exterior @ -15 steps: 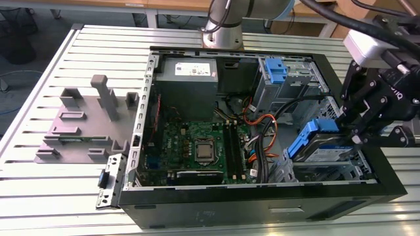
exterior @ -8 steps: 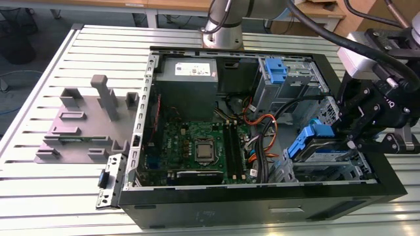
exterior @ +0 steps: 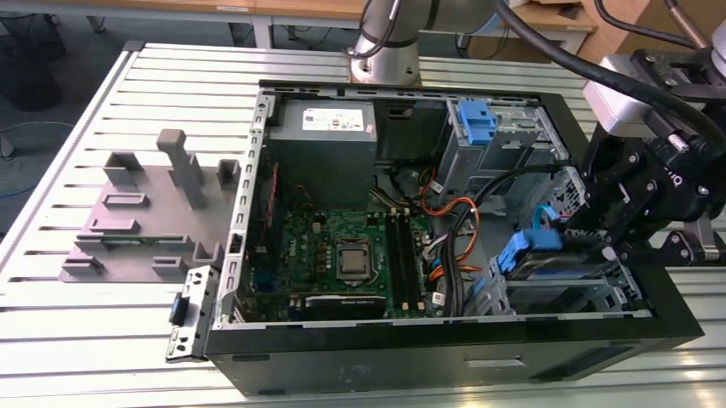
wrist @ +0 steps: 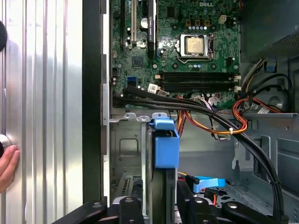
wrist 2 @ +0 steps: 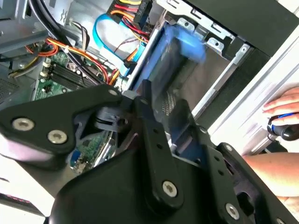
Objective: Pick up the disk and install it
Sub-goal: 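Insert the disk into the insertion slot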
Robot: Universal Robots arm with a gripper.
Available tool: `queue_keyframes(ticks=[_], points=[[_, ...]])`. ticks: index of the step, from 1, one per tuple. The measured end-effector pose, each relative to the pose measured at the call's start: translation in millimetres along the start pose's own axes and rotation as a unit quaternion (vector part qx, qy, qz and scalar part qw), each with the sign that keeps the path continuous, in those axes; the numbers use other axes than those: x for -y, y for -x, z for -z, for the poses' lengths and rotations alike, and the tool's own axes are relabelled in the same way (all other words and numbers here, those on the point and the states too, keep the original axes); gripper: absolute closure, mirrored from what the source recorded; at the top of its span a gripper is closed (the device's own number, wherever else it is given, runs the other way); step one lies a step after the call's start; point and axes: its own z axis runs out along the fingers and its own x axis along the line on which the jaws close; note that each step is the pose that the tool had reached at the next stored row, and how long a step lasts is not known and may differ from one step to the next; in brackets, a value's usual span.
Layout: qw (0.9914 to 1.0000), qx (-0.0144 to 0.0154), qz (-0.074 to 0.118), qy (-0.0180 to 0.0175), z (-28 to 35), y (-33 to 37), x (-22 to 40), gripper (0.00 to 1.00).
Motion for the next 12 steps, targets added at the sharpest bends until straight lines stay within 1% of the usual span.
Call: queue_keyframes(ticks=[1,5,7,9,12], points=[[1.0,0.0,0.0,0.0,0.0,0.0,0.0,0.58],[1.0,0.0002,0.0,-0.0002,-0.4,0.0,-0.2,0.58],[1.0,0.0005,0.0,-0.0026,-2.8,0.0,-1.9,0.58],[0.99999,0.0005,0.0,-0.0048,-6.4,0.3,-3.4,0.58],[0.99998,0.0006,0.001,-0.0062,-10.2,2.3,-3.8,0.58]])
